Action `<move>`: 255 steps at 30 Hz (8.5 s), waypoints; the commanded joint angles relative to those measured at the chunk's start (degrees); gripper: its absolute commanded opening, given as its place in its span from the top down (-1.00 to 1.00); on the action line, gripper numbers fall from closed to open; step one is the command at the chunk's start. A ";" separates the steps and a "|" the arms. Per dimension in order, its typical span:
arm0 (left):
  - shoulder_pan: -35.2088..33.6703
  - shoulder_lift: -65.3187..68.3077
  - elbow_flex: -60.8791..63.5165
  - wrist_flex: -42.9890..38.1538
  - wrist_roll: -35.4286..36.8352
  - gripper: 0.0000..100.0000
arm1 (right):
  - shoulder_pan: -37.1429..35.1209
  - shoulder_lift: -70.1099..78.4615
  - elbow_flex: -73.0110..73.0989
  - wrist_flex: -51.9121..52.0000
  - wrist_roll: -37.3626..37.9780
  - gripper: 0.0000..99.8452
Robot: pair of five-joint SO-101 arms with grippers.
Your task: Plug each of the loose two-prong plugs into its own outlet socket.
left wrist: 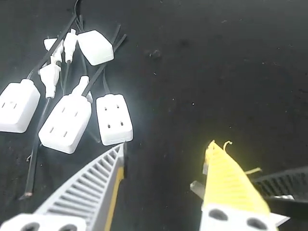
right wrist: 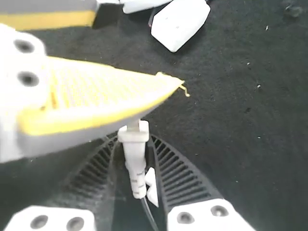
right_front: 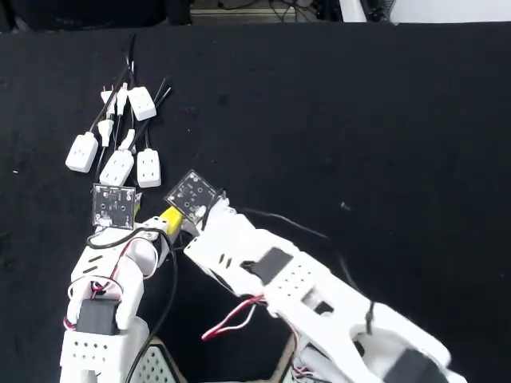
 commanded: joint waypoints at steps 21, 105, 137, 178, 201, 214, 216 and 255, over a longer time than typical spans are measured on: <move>0.40 -0.44 -0.22 0.09 0.09 0.47 | 3.43 -22.11 6.99 2.29 -0.44 0.98; -5.41 -0.44 1.36 -1.76 0.18 0.47 | 14.42 2.07 -30.02 46.86 1.85 0.98; -5.14 -0.35 1.98 -1.67 0.18 0.47 | 14.59 42.59 -64.48 70.33 -15.65 0.98; -5.49 -0.35 1.80 -1.67 0.18 0.47 | 16.88 44.70 -64.22 64.88 -19.16 0.98; -5.58 -0.35 1.71 -1.67 0.18 0.47 | 16.26 49.89 -64.48 64.79 -15.91 0.98; -5.58 -0.44 1.71 -1.67 0.18 0.47 | 13.45 50.42 -65.71 64.88 -20.04 0.98; -5.67 -0.44 1.71 -1.67 0.18 0.47 | 13.54 50.42 -65.63 64.97 -20.04 0.98; -5.67 -0.44 1.71 -1.67 0.18 0.47 | 14.86 58.77 -72.22 66.46 -12.57 0.98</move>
